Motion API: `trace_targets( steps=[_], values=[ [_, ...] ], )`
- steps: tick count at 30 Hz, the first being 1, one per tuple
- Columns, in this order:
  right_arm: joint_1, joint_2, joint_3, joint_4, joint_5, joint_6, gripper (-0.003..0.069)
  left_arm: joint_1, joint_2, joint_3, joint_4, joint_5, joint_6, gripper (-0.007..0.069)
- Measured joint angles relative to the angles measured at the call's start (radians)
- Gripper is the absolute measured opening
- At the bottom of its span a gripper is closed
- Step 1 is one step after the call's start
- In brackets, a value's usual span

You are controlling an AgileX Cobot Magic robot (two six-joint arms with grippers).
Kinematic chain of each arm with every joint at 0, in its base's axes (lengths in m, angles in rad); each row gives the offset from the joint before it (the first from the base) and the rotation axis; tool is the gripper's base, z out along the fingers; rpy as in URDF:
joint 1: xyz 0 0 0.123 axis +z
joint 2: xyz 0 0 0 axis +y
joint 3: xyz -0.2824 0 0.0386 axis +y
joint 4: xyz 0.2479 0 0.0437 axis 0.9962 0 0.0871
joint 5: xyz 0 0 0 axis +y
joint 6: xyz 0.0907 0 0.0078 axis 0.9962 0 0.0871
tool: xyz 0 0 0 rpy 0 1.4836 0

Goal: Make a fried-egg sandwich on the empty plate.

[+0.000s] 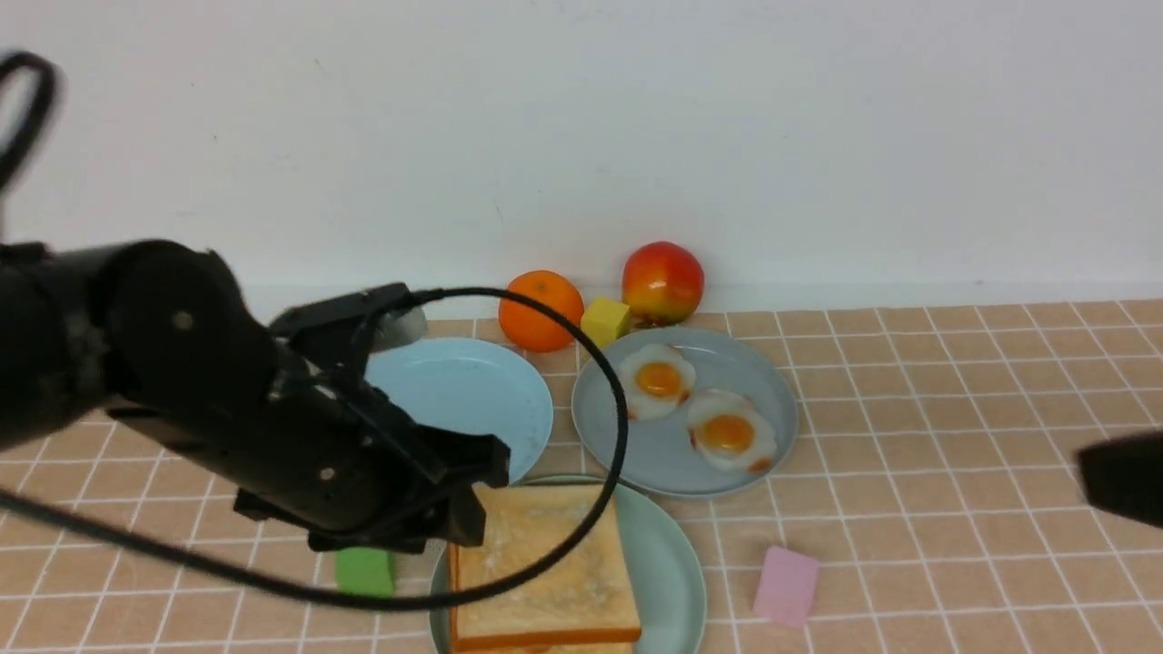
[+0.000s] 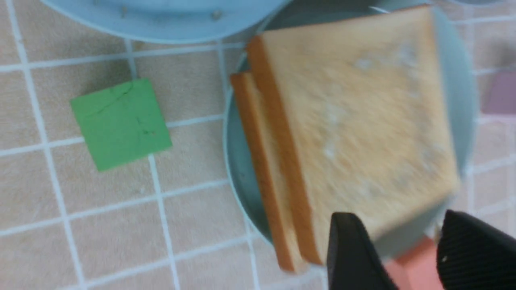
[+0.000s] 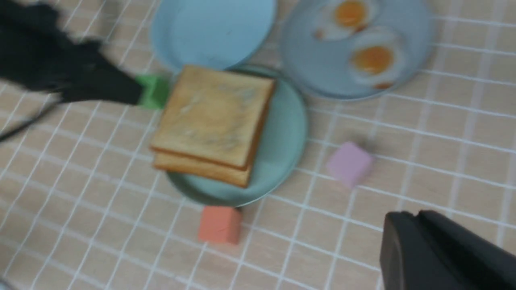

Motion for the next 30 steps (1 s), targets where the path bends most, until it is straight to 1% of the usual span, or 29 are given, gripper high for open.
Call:
trace_targets(
  steps=[4,5,7,8,10,15,18,22,27,30],
  values=[
    [0.000,-0.187,0.119,-0.045,-0.046,0.005,0.0063,0.000,-0.174,0.002,0.002,0.088,0.008,0.0206],
    [0.000,-0.207,0.119,-0.049,-0.046,0.005,0.0063,0.000,-0.184,0.003,0.002,0.092,0.008,0.0206],
    [0.000,-0.326,0.208,-0.085,-0.080,0.008,0.0067,0.000,-0.309,0.032,-0.001,0.131,0.008,0.0141],
    [0.000,-0.336,0.221,-0.087,-0.082,0.008,0.0067,0.000,-0.320,0.035,-0.001,0.135,0.008,0.0137],
    [0.000,-0.474,0.299,-0.112,-0.094,0.017,0.0071,0.000,-0.488,0.123,-0.011,0.182,0.008,0.0072],
    [0.000,-0.623,0.377,-0.118,-0.097,0.019,0.0075,0.000,-0.710,0.270,-0.055,0.210,-0.006,-0.0006],
    [0.000,-0.692,0.388,-0.118,-0.086,0.019,0.0079,0.000,-0.873,0.360,-0.104,0.216,-0.028,-0.0013],
    [0.000,-0.726,0.388,-0.118,-0.070,0.019,0.0084,0.000,-1.013,0.404,-0.111,0.171,-0.031,-0.0013],
    [0.000,-0.729,0.388,-0.118,-0.067,0.019,0.0085,0.000,-1.091,0.408,-0.111,0.051,-0.031,-0.0013],
    [0.000,-0.729,0.388,-0.123,-0.067,0.019,0.0087,0.000,-1.095,0.408,-0.111,0.026,-0.031,-0.0013]
  ],
)
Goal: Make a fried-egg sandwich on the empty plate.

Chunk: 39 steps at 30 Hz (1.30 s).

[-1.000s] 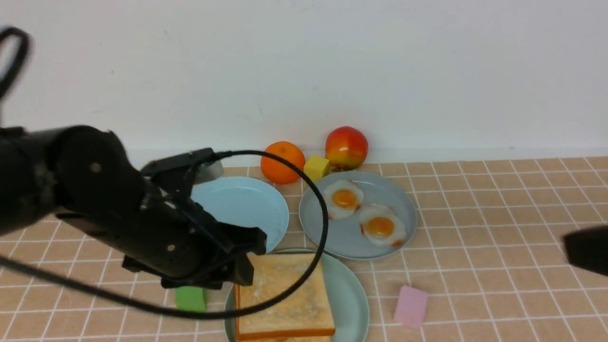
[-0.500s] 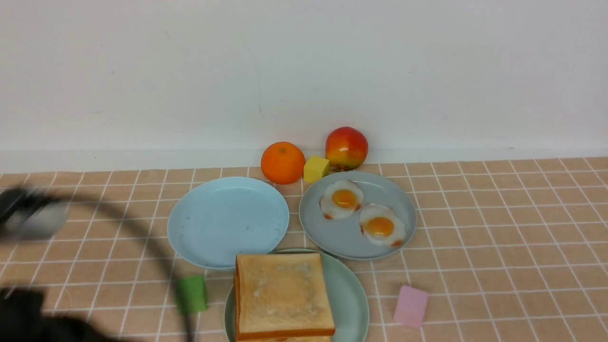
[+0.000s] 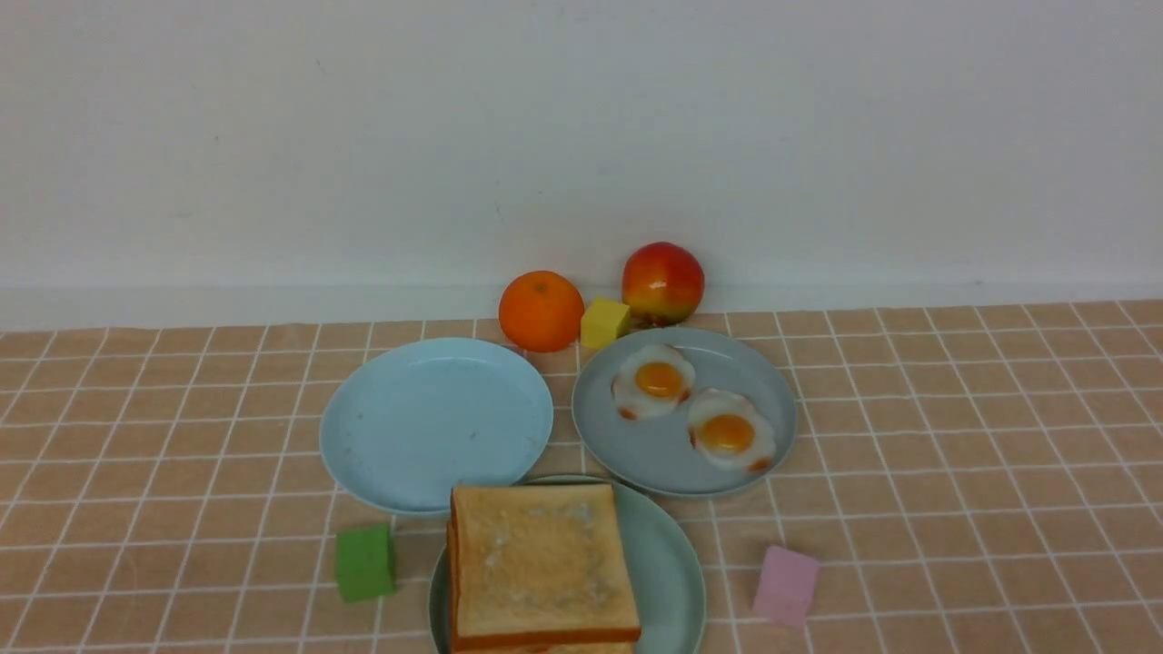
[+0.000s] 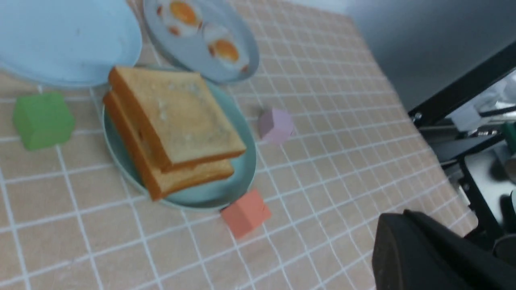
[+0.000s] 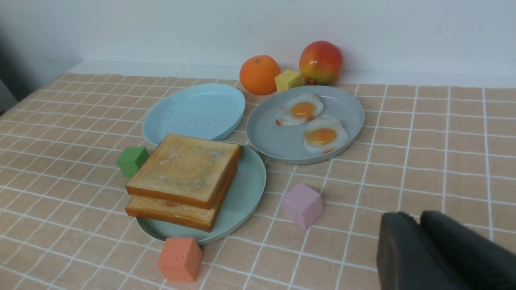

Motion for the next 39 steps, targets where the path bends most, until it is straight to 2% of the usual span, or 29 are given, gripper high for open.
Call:
trace_targets(
  steps=[8,11,15,17,18,21,23,27,33,39],
  values=[
    [0.000,-0.001,0.000,-0.001,0.005,0.000,0.0097,0.000,0.000,0.000,0.000,-0.004,0.000,-0.0013],
    [0.000,-0.002,0.000,-0.001,0.006,0.001,0.0100,0.001,-0.030,0.039,0.019,-0.053,0.009,-0.0013],
    [0.000,-0.002,0.000,-0.001,0.007,0.003,0.0106,0.051,-0.148,0.142,0.172,-0.167,0.015,-0.0013],
    [0.000,-0.002,0.000,-0.001,0.007,0.003,0.0108,0.129,-0.226,0.233,0.301,-0.252,-0.045,-0.0013],
    [0.000,-0.002,0.000,-0.001,0.007,0.003,0.0108,0.129,-0.232,0.242,0.301,-0.252,-0.052,-0.0013],
    [0.000,-0.002,0.000,-0.002,0.008,0.003,0.0111,0.254,-0.312,0.388,0.467,-0.302,-0.154,-0.0013],
    [0.000,-0.002,0.000,-0.002,0.010,0.003,0.0113,0.305,-0.320,0.465,0.525,-0.306,-0.190,-0.0013],
    [0.000,-0.002,0.000,-0.002,0.014,0.003,0.0116,0.336,-0.321,0.570,0.546,-0.307,-0.204,-0.0013],
    [0.000,-0.002,0.000,-0.002,0.017,0.003,0.0116,0.345,-0.321,0.576,0.549,-0.331,-0.055,-0.0013],
    [0.000,-0.002,0.000,-0.001,0.018,0.003,0.0116,0.376,-0.321,0.576,0.528,-0.338,-0.013,-0.0013]
  ],
)
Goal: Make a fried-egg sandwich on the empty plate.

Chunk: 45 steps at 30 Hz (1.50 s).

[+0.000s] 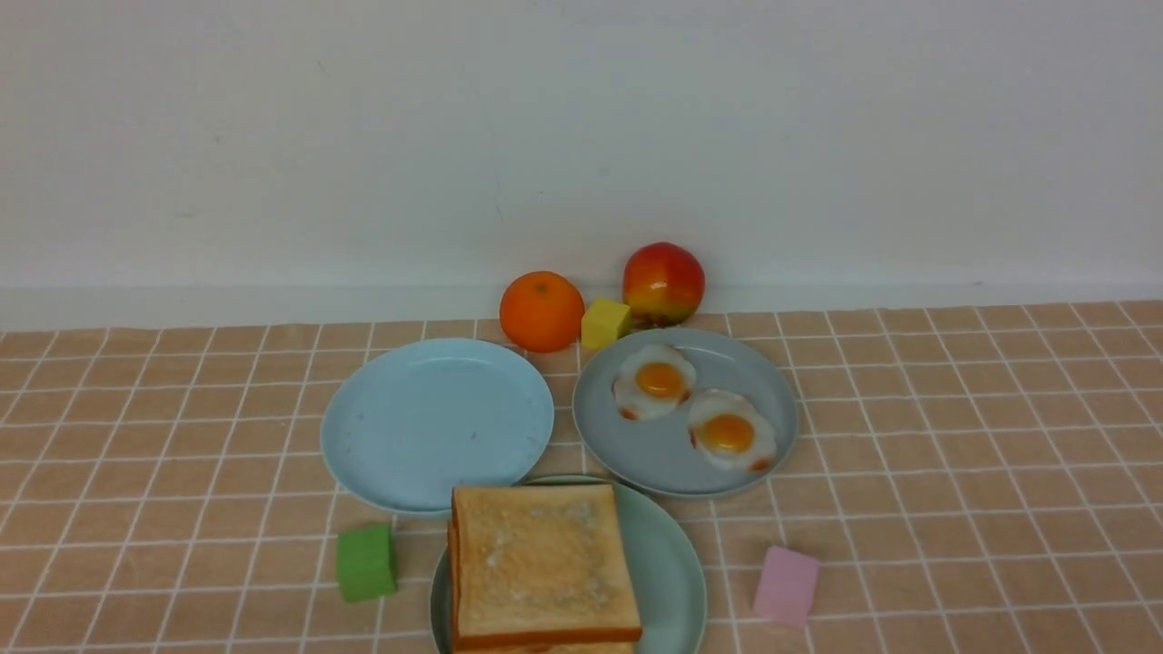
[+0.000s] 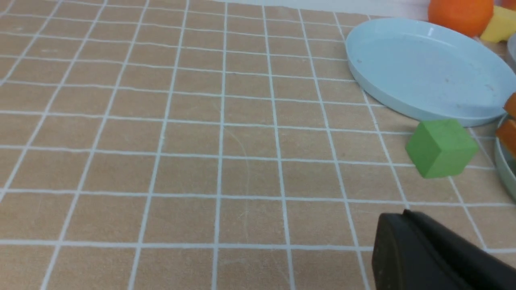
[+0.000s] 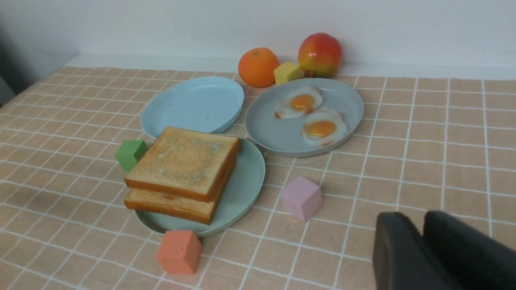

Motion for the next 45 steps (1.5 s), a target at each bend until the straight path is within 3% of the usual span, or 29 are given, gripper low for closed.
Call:
trace_targets(
  steps=[24,31,32,38,45],
  values=[
    [-0.010,0.000,0.000,0.006,0.001,0.000,0.0132,0.020,0.000,0.000,-0.012,-0.002,0.004,0.0001],
    [-0.209,0.000,0.001,-0.015,-0.010,0.000,0.0137,0.020,0.000,0.000,-0.012,-0.003,0.004,0.0008],
    [-0.284,0.000,0.012,-0.047,-0.039,0.000,0.0138,0.020,0.000,0.000,-0.012,-0.003,0.004,0.0012],
    [-0.472,-0.011,0.144,-0.105,-0.252,0.000,0.0145,0.020,0.000,0.000,-0.012,-0.003,0.004,0.0018],
    [-0.522,-0.030,0.374,-0.114,-0.350,0.000,0.0153,0.020,0.000,0.000,-0.012,-0.003,0.004,0.0024]
  ],
)
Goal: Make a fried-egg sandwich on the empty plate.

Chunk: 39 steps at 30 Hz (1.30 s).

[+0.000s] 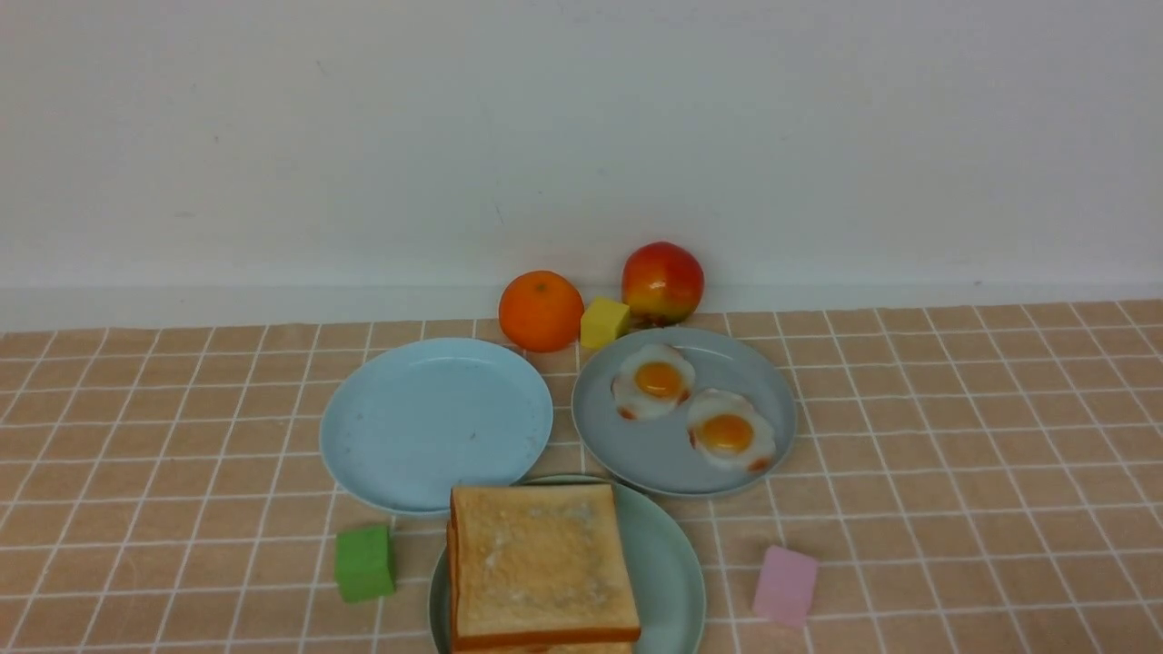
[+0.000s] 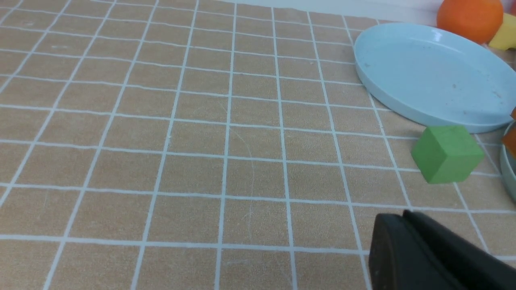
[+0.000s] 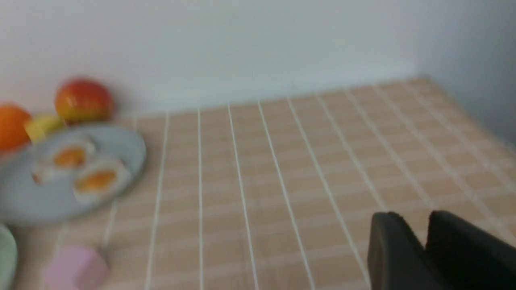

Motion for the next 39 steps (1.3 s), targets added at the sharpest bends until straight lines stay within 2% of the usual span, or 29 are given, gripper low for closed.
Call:
trace_targets(
  steps=[7,39],
  values=[
    [0.000,0.000,0.165,-0.023,-0.109,0.001,0.0159,0.000,0.000,0.000,-0.001,-0.001,0.000,0.0031],
    [0.000,0.000,0.172,-0.023,-0.141,0.004,0.0200,0.000,0.000,0.000,-0.001,-0.001,0.000,0.0061]
  ],
)
